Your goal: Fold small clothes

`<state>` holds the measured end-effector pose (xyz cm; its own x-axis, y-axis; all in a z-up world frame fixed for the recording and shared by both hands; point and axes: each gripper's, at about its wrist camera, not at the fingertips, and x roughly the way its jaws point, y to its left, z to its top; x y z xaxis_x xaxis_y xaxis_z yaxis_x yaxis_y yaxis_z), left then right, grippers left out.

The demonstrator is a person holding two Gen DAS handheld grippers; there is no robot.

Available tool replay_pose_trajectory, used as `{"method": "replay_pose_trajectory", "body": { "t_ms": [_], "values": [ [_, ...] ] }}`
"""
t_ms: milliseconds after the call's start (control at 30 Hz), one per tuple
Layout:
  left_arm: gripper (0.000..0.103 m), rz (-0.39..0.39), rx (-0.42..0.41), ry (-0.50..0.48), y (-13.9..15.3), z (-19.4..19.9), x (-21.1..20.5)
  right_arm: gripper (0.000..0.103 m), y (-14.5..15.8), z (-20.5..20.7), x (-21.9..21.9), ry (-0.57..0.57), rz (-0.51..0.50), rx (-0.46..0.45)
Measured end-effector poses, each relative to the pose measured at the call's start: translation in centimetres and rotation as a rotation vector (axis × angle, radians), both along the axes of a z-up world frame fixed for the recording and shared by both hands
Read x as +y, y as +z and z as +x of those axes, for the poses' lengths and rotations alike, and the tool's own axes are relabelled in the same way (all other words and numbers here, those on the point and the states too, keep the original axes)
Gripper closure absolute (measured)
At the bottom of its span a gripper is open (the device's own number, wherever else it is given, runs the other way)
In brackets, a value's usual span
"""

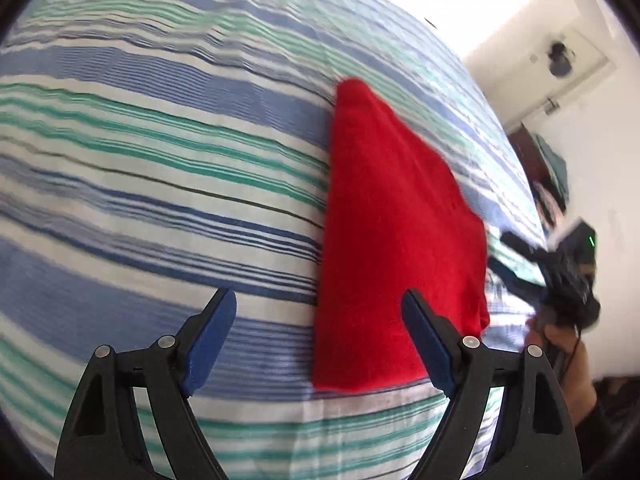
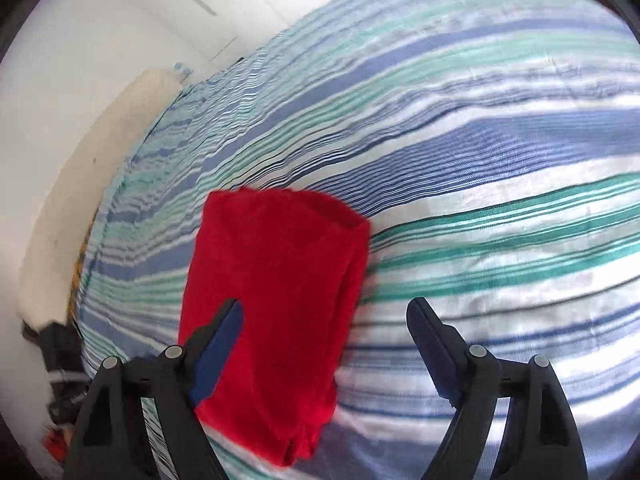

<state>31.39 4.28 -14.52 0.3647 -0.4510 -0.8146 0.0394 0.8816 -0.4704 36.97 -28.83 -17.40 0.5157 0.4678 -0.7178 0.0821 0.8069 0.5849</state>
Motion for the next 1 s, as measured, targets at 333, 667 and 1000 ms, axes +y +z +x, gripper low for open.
{"method": "replay_pose_trajectory", "body": {
  "t_ms": [333, 667, 1000],
  "values": [
    [0.025, -0.072, 0.069, -0.111, -3.7, 1.8, -4.3, 0.029, -3.8, 4.7, 2.9, 0.022, 0.135, 0.061],
    [0.073, 0.059, -0.136, -0.136, 3.7, -0.6, -6.0, 0.081, 3.4, 2.9, 8.0, 0.166, -0.216, -0.141],
    [0.042, 0.089, -0.244, -0.083, 8.5, -2.4, -4.4, 0.076, 11.8, 1.6, 8.6, 0.179, -0.2, -0.367]
  ]
}}
